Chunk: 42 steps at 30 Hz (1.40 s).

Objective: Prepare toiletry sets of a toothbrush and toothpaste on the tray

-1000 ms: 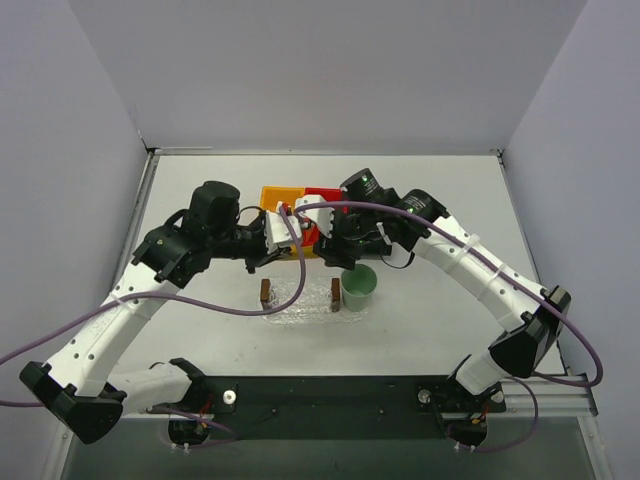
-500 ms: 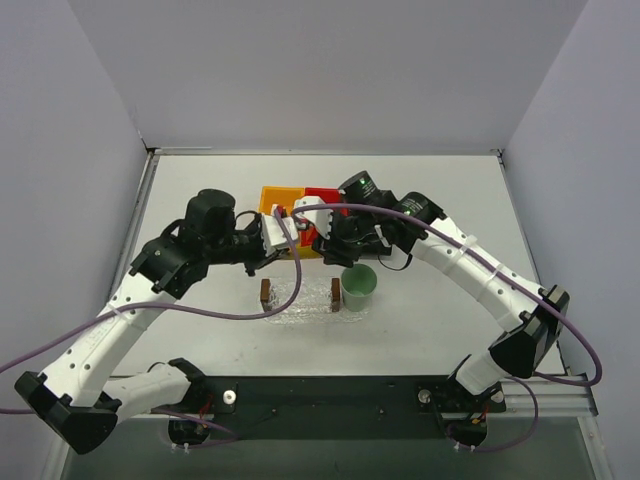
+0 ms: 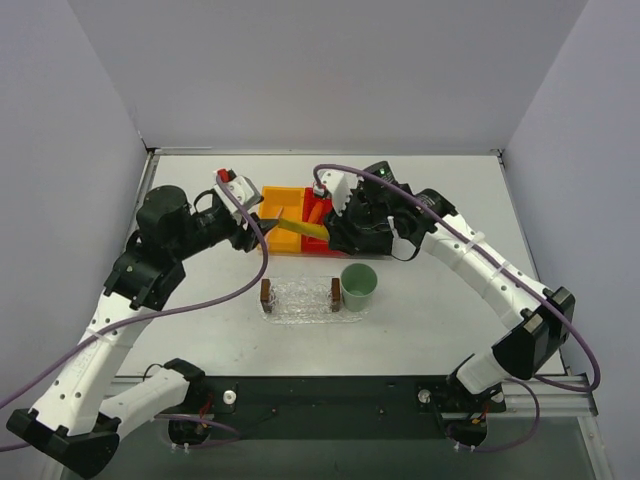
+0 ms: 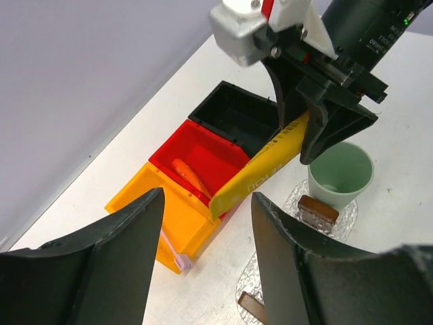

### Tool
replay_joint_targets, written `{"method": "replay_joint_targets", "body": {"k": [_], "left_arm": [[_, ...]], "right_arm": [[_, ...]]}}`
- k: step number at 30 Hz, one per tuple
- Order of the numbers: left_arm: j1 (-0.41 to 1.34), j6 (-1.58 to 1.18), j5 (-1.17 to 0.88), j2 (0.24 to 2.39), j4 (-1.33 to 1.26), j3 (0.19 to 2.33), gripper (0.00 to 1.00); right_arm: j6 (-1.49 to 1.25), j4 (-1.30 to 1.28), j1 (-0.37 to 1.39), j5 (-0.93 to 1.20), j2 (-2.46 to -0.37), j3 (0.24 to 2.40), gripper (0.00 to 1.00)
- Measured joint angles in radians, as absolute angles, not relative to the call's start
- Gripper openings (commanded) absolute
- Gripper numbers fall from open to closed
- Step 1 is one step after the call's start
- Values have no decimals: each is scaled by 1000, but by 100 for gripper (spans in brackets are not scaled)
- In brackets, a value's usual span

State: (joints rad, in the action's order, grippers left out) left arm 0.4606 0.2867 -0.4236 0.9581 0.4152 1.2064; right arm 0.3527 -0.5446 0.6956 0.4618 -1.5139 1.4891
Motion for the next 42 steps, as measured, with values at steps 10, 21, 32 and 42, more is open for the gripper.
{"method": "replay_joint_targets", "body": {"k": [10, 21, 32, 42], "left_arm": [[425, 75, -420, 1039, 263, 1190, 66], [366, -220, -588, 1086, 10, 1153, 68], [338, -469, -804, 1087, -286, 1024, 68], [330, -577, -929, 1079, -437, 1009, 63]], "right_arm": [[93, -395, 569, 641, -1430, 1490, 2], [-61, -322, 564, 793, -1406, 1502, 2], [-119, -260, 564, 890, -1373, 1494, 3], [-120, -242, 564, 941, -1369, 1450, 3]]}}
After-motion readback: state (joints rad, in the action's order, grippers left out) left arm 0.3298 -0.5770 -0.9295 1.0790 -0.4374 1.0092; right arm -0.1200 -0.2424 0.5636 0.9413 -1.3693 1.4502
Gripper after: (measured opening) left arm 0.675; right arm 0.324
